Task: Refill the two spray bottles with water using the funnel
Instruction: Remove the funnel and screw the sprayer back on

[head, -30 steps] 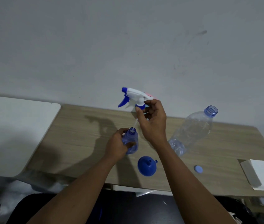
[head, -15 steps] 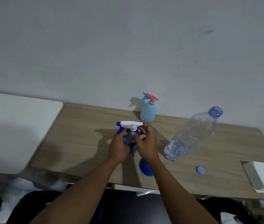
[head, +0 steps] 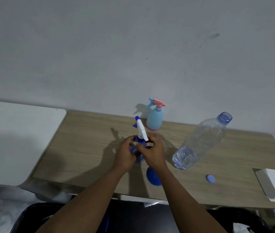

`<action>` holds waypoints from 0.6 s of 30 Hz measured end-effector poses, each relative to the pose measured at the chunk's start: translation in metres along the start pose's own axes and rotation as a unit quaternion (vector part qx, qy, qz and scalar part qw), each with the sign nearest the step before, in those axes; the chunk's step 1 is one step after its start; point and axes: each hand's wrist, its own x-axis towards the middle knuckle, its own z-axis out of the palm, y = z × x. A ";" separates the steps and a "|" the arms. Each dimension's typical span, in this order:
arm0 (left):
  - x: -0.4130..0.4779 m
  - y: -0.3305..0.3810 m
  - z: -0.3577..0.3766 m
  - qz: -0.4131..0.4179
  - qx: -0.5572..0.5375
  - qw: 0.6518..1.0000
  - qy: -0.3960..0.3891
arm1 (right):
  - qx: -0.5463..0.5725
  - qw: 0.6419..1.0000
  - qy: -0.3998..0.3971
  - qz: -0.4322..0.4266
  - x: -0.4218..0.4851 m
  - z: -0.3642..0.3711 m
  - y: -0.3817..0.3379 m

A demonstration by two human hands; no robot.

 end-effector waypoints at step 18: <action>-0.002 0.002 -0.001 -0.008 -0.012 1.000 0.002 | 0.017 0.999 0.045 0.023 -0.004 -0.001 0.012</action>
